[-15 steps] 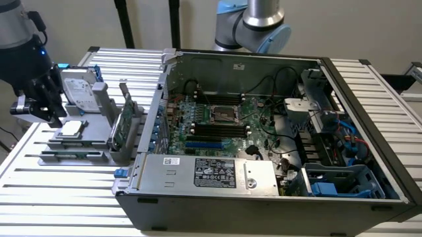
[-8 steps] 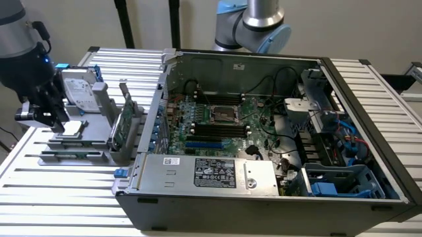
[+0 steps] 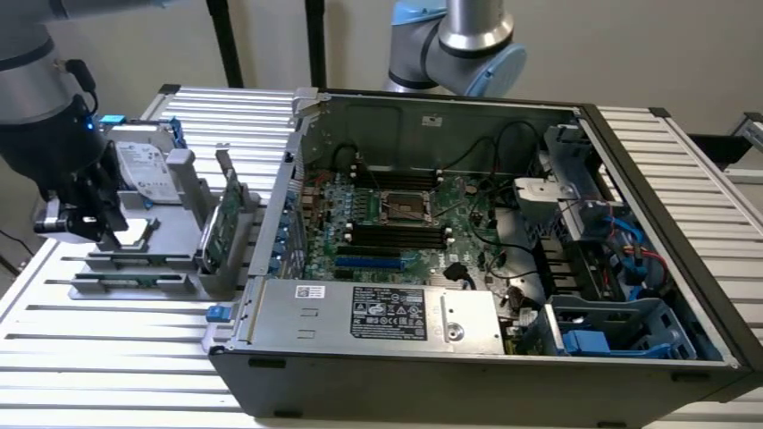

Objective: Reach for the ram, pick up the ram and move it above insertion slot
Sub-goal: 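Pick up the ram and move it above insertion slot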

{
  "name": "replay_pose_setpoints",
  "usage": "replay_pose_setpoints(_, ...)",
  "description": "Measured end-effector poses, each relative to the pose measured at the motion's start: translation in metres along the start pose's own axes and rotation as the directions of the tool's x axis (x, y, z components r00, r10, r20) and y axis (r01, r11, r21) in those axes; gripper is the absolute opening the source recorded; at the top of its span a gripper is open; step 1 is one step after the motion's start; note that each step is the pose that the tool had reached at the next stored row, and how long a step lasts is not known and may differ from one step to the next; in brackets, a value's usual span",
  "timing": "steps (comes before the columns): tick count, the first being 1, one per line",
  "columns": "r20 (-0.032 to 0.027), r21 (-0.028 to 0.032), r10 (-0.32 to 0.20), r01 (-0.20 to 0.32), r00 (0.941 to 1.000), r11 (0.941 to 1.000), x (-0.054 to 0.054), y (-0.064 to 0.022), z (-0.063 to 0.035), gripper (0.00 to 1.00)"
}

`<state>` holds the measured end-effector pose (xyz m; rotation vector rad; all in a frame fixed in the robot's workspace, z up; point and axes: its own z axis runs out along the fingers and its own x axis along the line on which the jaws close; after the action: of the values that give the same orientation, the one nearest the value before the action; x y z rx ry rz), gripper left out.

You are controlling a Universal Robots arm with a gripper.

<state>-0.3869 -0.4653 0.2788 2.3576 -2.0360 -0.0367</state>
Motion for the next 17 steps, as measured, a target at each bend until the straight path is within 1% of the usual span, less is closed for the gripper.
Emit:
replay_pose_setpoints(6,0.0002,0.0004,0.000,0.000,1.0000,1.0000,0.005,0.0003,0.0112,0.36)
replay_pose_setpoints(17,0.0001,0.0001,0.001,-0.001,1.0000,1.0000,0.005,0.0031,0.0312,0.36)
